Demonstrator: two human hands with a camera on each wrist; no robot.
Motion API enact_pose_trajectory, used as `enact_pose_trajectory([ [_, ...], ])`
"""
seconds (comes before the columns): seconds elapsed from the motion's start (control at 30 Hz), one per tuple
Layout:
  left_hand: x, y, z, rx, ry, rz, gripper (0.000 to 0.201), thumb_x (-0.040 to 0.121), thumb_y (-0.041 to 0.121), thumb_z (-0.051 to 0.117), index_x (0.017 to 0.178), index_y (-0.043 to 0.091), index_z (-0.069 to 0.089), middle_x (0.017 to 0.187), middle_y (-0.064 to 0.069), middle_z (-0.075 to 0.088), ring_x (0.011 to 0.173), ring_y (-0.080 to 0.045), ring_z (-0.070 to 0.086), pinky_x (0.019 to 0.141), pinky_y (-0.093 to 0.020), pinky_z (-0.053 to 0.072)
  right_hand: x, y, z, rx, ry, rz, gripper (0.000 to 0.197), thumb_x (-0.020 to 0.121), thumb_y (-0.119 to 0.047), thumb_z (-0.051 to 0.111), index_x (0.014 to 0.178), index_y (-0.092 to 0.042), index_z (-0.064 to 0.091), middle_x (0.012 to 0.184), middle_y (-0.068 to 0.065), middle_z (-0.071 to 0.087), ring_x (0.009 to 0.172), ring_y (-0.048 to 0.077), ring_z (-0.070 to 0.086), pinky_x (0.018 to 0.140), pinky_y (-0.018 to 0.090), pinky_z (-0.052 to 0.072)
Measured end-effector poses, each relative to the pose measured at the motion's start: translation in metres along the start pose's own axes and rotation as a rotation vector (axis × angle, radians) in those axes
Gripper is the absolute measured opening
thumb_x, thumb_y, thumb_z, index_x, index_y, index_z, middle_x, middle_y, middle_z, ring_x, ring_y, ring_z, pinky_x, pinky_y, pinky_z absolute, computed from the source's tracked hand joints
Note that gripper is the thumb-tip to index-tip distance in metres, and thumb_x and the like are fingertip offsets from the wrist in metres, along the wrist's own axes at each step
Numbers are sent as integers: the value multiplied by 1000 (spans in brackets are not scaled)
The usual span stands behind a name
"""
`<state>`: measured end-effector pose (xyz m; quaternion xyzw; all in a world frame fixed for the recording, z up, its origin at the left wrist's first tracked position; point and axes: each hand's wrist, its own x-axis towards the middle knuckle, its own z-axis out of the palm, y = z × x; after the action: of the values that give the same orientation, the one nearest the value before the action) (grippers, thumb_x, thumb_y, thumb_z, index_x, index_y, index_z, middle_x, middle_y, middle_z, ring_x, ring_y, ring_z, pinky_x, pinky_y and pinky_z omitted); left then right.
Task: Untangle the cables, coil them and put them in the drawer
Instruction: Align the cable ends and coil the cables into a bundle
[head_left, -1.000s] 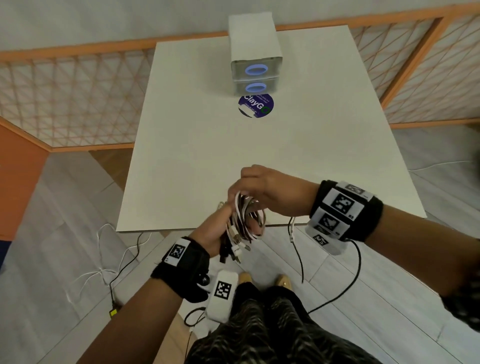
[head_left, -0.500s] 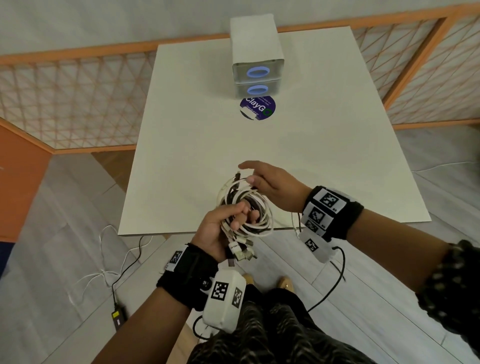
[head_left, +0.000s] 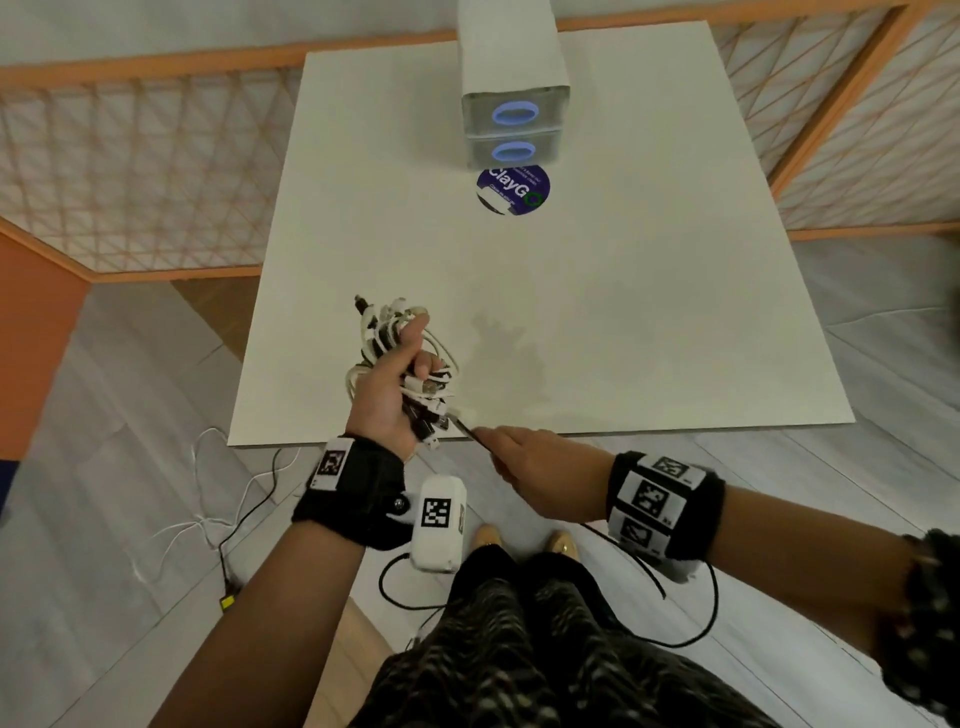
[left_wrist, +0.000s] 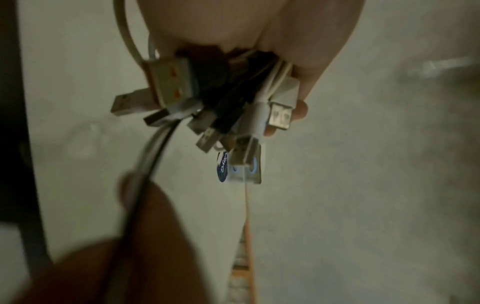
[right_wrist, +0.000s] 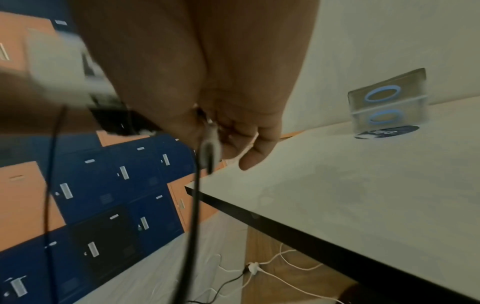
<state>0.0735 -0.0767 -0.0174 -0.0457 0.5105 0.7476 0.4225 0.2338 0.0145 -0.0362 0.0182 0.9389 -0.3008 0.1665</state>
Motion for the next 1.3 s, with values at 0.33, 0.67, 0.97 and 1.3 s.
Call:
enact_pose_trajectory([
  [0.33, -17, -24, -12, 813, -387, -199, 81, 60, 86, 45, 104, 23, 70, 102, -13, 71, 98, -28, 63, 95, -44, 46, 10, 15, -56, -310, 386, -377, 34, 70, 8, 66, 98, -11, 66, 87, 3, 69, 76, 24, 63, 77, 41, 52],
  [0.67, -42, -10, 19, 196, -672, -396, 22, 47, 19, 75, 60, 11, 58, 35, 5, 41, 44, -9, 42, 51, -18, 40, 18, 3, -67, 429, 550, -198, 37, 88, -25, 38, 120, -7, 47, 122, 7, 44, 113, 18, 42, 98, 26, 35],
  [0.97, -39, -5, 21, 351, -525, -386, 19, 55, 14, 64, 41, 15, 52, 31, 5, 37, 39, -11, 38, 52, -18, 39, -2, -3, -95, 7, 535, -238, 101, 76, -56, 56, 147, -11, -1, 158, 9, -2, 146, 22, -11, 116, 58, -2],
  [1.3, -30, -10, 37, 876, -839, -588, 22, 76, 3, 55, 56, 12, 60, 44, 1, 56, 42, -10, 51, 51, -20, 44, -1, 9, -75, 74, -117, -106, 71, 77, -40, 70, 135, -18, 37, 119, -1, 60, 99, 12, 59, 82, 20, 46],
])
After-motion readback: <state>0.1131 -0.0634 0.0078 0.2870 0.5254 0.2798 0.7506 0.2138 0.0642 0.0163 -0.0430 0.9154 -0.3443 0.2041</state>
